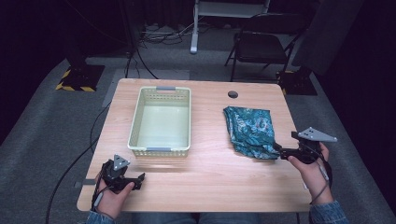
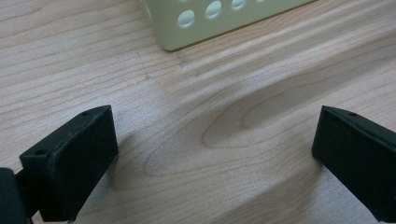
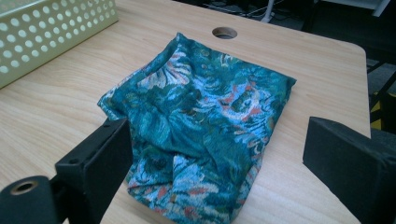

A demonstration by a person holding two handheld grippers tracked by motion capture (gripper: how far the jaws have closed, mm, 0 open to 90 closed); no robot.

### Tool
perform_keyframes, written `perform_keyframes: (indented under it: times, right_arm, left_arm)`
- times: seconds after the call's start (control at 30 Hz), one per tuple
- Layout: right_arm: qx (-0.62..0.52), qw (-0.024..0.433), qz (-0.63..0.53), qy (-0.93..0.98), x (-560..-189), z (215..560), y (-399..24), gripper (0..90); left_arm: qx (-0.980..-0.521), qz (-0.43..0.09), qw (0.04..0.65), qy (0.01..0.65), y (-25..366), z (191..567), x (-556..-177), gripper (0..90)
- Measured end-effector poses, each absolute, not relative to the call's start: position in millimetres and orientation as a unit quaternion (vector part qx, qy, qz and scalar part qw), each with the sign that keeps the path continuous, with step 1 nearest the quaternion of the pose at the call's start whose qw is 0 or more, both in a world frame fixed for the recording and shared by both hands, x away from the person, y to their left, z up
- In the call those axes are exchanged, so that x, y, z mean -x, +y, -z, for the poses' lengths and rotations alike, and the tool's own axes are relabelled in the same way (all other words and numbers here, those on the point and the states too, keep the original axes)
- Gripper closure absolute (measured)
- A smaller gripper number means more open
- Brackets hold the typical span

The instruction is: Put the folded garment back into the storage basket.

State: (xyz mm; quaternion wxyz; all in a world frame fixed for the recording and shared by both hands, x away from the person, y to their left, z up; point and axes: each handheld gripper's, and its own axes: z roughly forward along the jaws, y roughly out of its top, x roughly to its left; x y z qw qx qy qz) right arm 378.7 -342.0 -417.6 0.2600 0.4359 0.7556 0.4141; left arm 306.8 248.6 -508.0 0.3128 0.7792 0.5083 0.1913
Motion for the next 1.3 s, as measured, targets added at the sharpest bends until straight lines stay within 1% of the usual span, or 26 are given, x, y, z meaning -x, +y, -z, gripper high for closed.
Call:
perform_keyframes:
  times: [0.43,1.3]
  right_arm:
    - [-0.433,0.265,-0.413,0.756,-399.0,408.4,-337.7,7.3]
    - [-0.422,0.262,-0.424,0.757,-432.3,398.8,-307.4,7.1]
  left_arm:
    - [-0.779,-0.191,0.313,0.509,248.6,508.0,-306.9,0.4]
    - [-0.779,-0.191,0.313,0.508,248.6,508.0,-306.9,0.3]
